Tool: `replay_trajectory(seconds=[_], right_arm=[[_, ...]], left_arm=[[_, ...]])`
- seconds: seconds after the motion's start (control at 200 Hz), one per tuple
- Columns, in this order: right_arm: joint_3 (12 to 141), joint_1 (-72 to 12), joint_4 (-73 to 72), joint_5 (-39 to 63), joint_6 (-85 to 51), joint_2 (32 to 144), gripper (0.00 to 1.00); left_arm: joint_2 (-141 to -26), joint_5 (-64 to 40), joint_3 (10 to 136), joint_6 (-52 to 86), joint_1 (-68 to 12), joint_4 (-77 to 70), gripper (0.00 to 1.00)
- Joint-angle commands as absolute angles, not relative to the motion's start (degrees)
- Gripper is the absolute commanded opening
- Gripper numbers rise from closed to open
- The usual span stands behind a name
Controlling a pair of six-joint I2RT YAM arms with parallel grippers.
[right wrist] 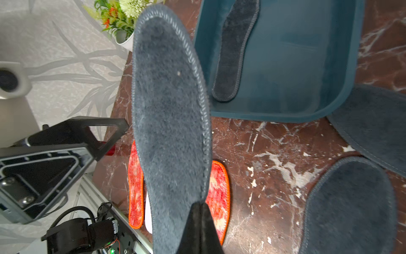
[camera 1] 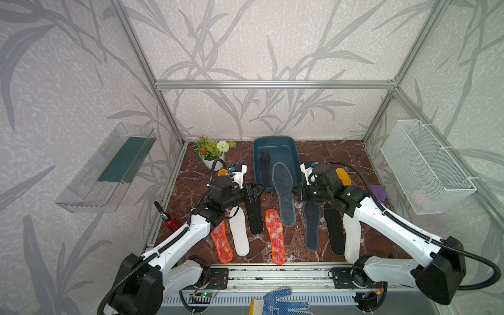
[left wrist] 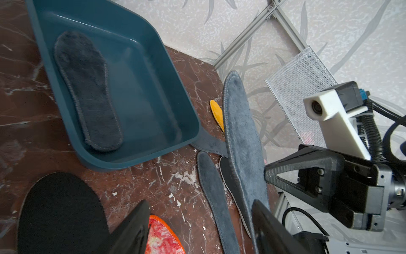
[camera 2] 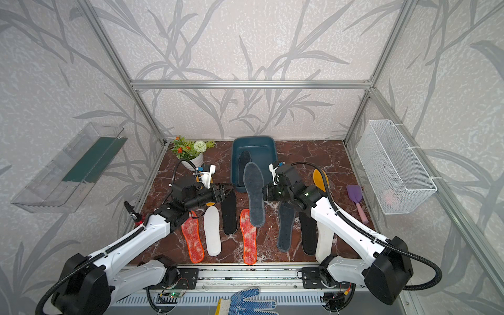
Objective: Put the insoles into the storage box
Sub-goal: Pick up the insole from the center of the board.
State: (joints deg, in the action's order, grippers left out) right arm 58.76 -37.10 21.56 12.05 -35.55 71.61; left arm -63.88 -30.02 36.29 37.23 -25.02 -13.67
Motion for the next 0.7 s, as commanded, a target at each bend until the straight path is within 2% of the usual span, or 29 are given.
replay_trajectory(seconds=[0.0,0.185,0.33,0.395,0.585,0.635,0.695], right_arm=[[59.44,-37.44,17.34,15.02,-36.19,72.54,0.00],[60.32,-38.16,15.11,17.03,-36.19,74.05,0.00],[61.05,-39.18,13.63,18.77,-36.20,75.31,0.00],[61.16,-39.50,13.12,19.27,-36.21,75.65,0.00],[60.76,-39.49,11.28,21.41,-38.02,76.20,0.00],[60.45,-39.03,11.12,21.67,-38.57,75.79,0.11],[58.68,-37.55,9.12,23.16,-39.38,74.34,0.29]], left_arm=[[-64.88,-34.74,39.19,37.98,-25.10,-18.23,0.71],[-67.57,-36.31,40.73,38.57,-26.06,-19.90,0.69],[-69.93,-37.48,42.16,38.77,-27.06,-20.74,0.62],[-71.08,-37.46,42.94,38.76,-27.47,-20.80,0.52],[-72.76,-36.87,44.99,38.15,-27.72,-20.22,0.00],[-72.54,-36.75,45.30,37.70,-27.73,-20.02,0.00],[-72.06,-36.82,45.35,37.14,-27.60,-20.00,0.00]])
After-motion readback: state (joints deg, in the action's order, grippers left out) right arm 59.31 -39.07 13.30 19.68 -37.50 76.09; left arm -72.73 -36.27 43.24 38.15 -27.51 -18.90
